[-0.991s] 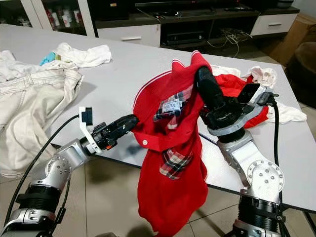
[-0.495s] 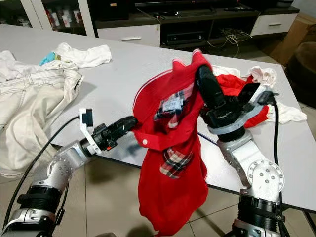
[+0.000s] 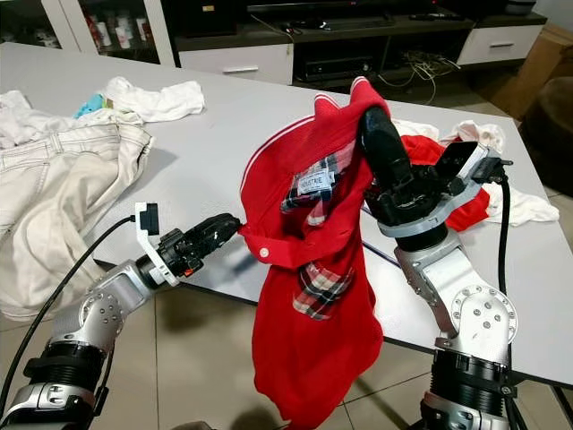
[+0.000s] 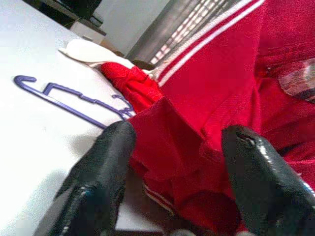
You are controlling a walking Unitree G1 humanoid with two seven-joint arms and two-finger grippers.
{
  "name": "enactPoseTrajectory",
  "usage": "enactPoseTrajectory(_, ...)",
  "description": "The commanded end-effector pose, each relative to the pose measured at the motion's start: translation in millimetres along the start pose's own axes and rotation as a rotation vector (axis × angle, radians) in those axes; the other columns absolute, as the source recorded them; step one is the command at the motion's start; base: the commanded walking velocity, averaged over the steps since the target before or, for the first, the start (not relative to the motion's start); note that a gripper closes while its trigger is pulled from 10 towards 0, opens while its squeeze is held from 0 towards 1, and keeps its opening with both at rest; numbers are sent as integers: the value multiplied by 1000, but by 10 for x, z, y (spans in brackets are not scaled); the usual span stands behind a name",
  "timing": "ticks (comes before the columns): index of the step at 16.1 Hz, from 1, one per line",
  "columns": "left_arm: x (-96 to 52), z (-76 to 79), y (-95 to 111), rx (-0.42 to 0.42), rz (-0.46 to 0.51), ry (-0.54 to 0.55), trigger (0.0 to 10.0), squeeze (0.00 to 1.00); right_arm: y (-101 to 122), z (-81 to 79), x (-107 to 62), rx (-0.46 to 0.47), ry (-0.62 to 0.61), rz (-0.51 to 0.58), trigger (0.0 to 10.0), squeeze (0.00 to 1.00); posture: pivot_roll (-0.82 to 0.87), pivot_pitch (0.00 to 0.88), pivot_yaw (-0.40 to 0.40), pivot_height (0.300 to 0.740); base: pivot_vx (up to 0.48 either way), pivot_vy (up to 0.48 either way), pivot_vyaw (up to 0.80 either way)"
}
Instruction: Hang hanger
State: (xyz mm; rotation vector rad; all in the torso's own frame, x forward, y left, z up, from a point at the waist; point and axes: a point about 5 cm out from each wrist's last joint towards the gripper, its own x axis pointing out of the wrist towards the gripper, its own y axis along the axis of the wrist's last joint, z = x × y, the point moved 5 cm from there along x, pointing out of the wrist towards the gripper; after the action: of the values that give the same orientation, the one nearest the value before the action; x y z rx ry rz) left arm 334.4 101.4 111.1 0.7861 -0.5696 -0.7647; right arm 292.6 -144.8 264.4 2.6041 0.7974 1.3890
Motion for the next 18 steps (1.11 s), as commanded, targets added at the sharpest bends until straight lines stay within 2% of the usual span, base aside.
enactPoseTrajectory(1, 59, 35, 25, 1, -1, -27, 10000, 1000, -22, -118, 96, -5, 56, -16, 0, 0, -49, 0, 19, 740, 0, 0, 0)
enactPoseTrajectory(2, 71, 43, 21, -2, -5, -35, 10000, 0, -32, -120, 101, -2, 58, -18, 0, 0, -49, 0, 18, 740, 0, 0, 0)
enactPoseTrajectory(5, 94, 51, -106, 144, -128, -59, 10000, 0, -99, -116, 98, -9, 48, -57, 0, 0, -57, 0, 19, 740, 0, 0, 0)
enactPoseTrajectory(6, 83, 57, -241, 302, -244, -71, 10000, 0, -113, -70, 64, -19, 22, -65, 0, 0, -56, 0, 20, 740, 0, 0, 0)
enactPoseTrajectory(7, 87, 90, -277, 343, -276, -95, 10000, 0, -117, -44, 31, -20, 12, -67, 0, 0, -56, 0, 20, 740, 0, 0, 0)
enactPoseTrajectory(10, 132, 96, -67, 225, -154, -83, 10000, 0, -135, -53, 25, -11, 22, -65, 0, 0, -55, 0, 24, 740, 0, 0, 0)
enactPoseTrajectory(12, 128, 92, -65, 230, -146, -88, 10000, 0, -146, -56, 29, -9, 29, -65, 0, 0, -52, 0, 26, 740, 0, 0, 0)
enactPoseTrajectory(14, 138, 114, 25, 197, -92, -98, 10000, 0, -153, -56, 24, -14, 34, -74, 0, 0, -52, 0, 26, 740, 0, 0, 0)
enactPoseTrajectory(16, 157, 197, 158, 145, -33, -146, 10000, 0, -158, -45, 11, -13, 33, -77, 0, 0, -52, 0, 26, 740, 0, 0, 0)
enactPoseTrajectory(18, 164, 275, 183, 124, -20, -196, 10000, 0, -158, -34, 18, -11, 32, -73, 0, 0, -49, 0, 24, 740, 0, 0, 0)
